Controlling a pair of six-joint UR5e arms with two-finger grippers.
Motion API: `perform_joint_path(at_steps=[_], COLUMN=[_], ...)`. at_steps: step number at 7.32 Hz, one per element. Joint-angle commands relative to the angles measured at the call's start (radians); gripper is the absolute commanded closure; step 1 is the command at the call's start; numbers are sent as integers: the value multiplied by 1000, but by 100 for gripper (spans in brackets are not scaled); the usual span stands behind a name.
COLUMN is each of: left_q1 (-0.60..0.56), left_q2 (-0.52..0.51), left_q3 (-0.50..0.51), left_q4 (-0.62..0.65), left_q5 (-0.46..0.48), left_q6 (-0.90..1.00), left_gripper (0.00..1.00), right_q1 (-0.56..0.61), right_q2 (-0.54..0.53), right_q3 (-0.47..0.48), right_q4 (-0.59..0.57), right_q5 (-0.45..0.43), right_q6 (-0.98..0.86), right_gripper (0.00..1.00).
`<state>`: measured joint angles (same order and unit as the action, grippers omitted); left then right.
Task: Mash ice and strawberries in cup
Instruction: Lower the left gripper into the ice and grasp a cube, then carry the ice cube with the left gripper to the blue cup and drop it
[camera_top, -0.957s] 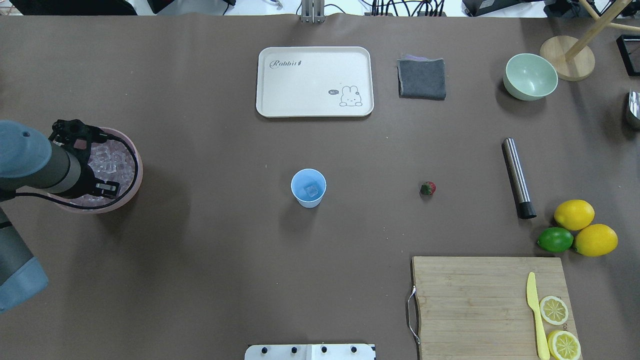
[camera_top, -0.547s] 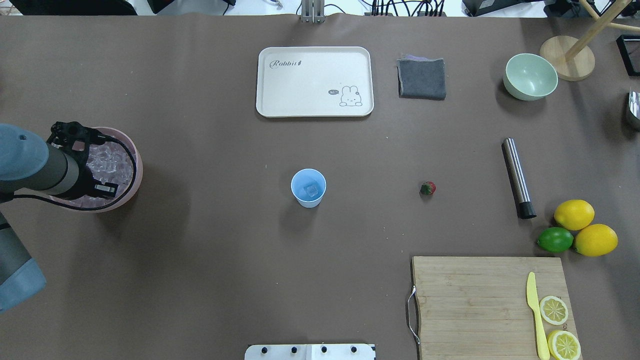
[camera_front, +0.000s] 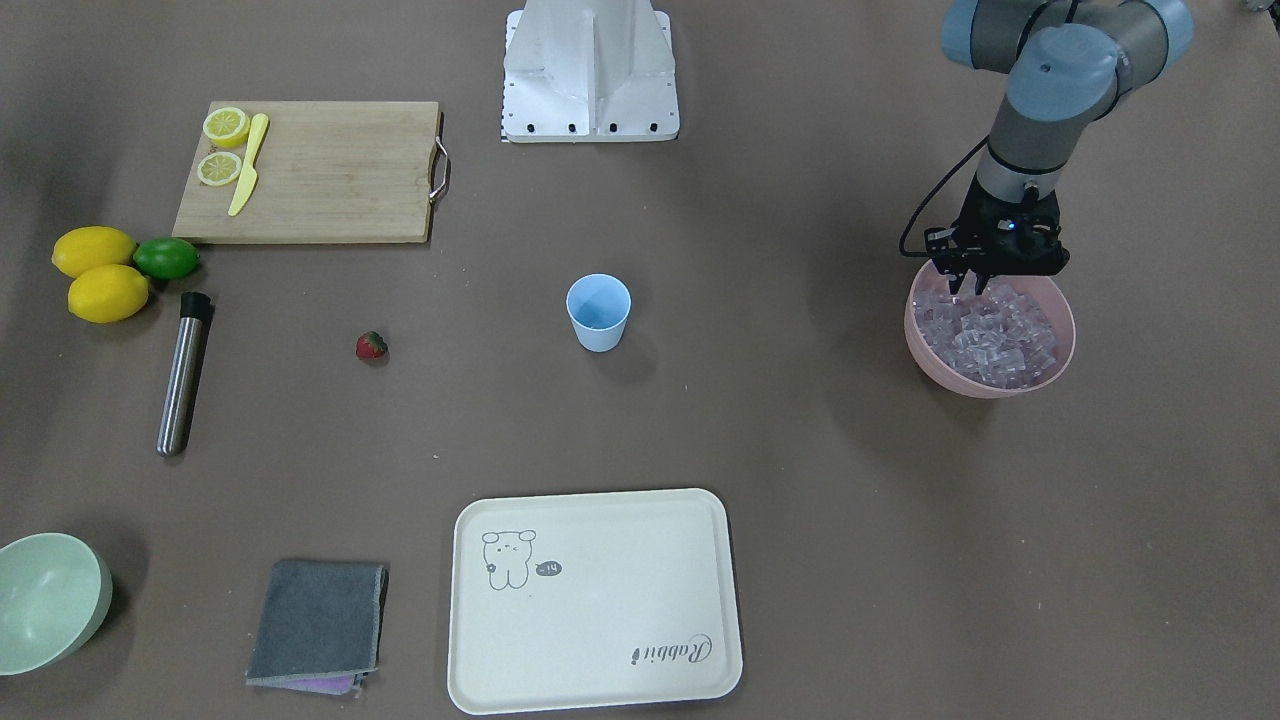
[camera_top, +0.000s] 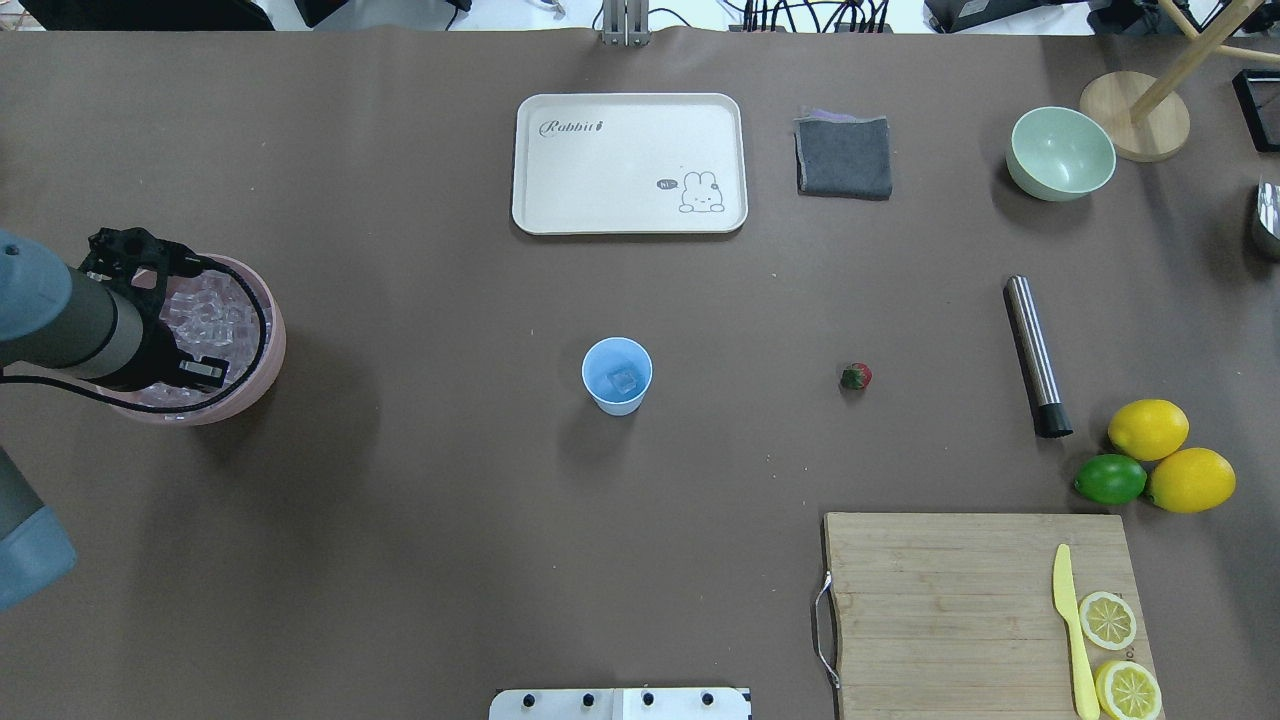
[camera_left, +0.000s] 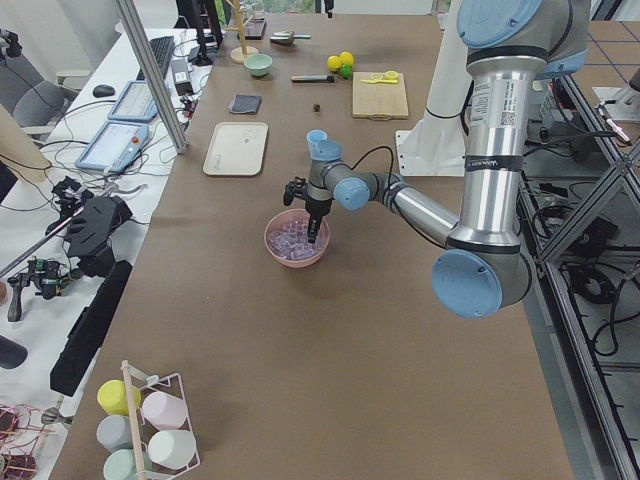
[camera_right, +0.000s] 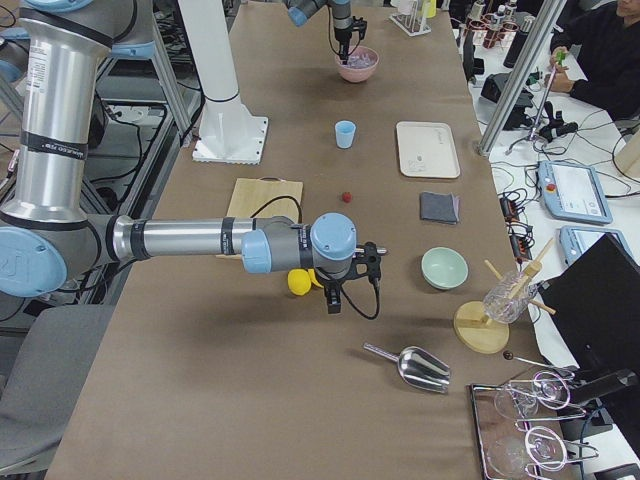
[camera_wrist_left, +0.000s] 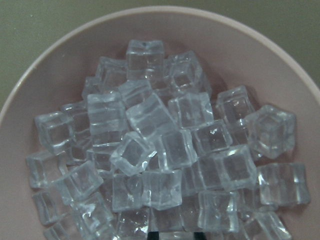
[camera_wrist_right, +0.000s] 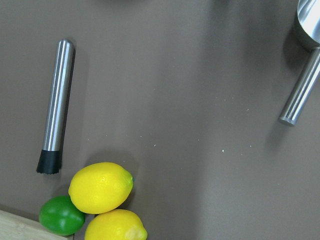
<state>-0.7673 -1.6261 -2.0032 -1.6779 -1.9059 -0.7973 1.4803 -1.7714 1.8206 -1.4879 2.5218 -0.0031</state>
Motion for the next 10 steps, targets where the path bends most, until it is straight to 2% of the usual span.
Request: perform_joint_path(at_steps=[1, 2, 3, 6, 7, 8, 9, 10], left_q1=[-91, -90, -72, 99, 143, 199, 209, 213], left_q2=[-108, -201, -306, -620, -697, -734, -729, -729], left_q3=[-60, -51, -28, 136, 199, 262, 315, 343], left_q4=[127, 173, 205, 216, 207, 129, 42, 9], left_q5=[-97, -122, -122, -110, -85, -9, 1, 1], left_q6=[56, 32, -71, -365, -411, -413, -413, -412], left_gripper=[100, 100, 100, 100, 100, 100, 100, 100], right_q1=[0, -1, -5, -11, -11, -11, -11, -11], right_q2=[1, 3, 4, 6, 6, 6, 6, 6], right_q3=[0, 2, 2, 2, 2, 2, 2, 2], right_q4=[0, 0, 0, 0, 0, 0, 0, 0], right_q5=[0, 0, 0, 0, -1, 0, -1, 0], right_q6=[2, 2, 2, 2, 2, 2, 2, 2], right_gripper=[0, 0, 0, 0, 0, 0, 0, 0])
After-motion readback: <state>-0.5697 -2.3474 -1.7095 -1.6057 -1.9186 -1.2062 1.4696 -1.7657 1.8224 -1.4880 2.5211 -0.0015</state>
